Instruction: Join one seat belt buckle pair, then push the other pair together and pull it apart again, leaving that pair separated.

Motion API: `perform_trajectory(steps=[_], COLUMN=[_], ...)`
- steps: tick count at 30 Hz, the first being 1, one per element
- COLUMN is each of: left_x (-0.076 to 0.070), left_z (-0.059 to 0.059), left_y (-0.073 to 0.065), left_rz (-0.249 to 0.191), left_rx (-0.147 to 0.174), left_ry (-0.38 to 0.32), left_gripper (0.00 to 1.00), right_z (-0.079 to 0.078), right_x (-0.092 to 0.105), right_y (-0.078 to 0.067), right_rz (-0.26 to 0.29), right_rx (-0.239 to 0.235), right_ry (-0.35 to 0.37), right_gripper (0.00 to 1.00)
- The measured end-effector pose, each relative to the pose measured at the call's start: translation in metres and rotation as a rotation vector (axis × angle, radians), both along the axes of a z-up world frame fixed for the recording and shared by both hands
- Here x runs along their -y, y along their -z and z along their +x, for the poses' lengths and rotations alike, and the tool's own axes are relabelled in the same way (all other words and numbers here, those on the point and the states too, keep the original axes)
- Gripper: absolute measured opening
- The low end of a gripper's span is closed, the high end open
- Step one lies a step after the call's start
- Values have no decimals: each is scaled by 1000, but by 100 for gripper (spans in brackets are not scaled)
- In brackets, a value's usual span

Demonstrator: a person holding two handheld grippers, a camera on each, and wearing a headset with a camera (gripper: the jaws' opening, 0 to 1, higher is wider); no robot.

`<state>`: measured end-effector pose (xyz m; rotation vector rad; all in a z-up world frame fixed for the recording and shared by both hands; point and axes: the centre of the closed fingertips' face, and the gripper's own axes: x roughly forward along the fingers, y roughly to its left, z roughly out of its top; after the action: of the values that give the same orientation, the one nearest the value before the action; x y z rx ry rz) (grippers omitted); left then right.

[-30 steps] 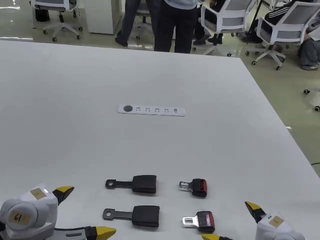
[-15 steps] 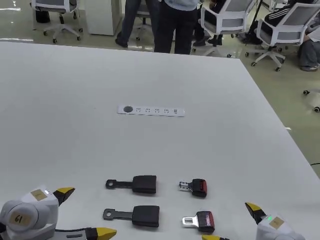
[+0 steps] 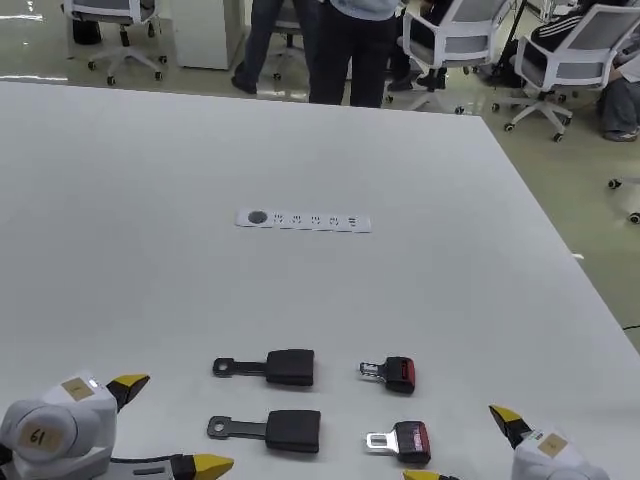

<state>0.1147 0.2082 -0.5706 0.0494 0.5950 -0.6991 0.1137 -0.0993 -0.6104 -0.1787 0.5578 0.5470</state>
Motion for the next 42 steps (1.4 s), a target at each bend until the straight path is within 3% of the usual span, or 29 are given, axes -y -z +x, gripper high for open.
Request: perform_trajectory(steps=[25,42], left_x=[-2,6], left_z=[-2,-7], left_y=[6,7], left_rz=[-1,0], left_rx=[-7,-19], left_ry=[5,31], left_gripper=[100,100], right_z=[-4,-9], right_x=[-1,-5], right_y=[5,9], right_rz=[-7,-7], right_rx=[-14,-33], right_ry=[-11,-38], right_gripper=[93,92])
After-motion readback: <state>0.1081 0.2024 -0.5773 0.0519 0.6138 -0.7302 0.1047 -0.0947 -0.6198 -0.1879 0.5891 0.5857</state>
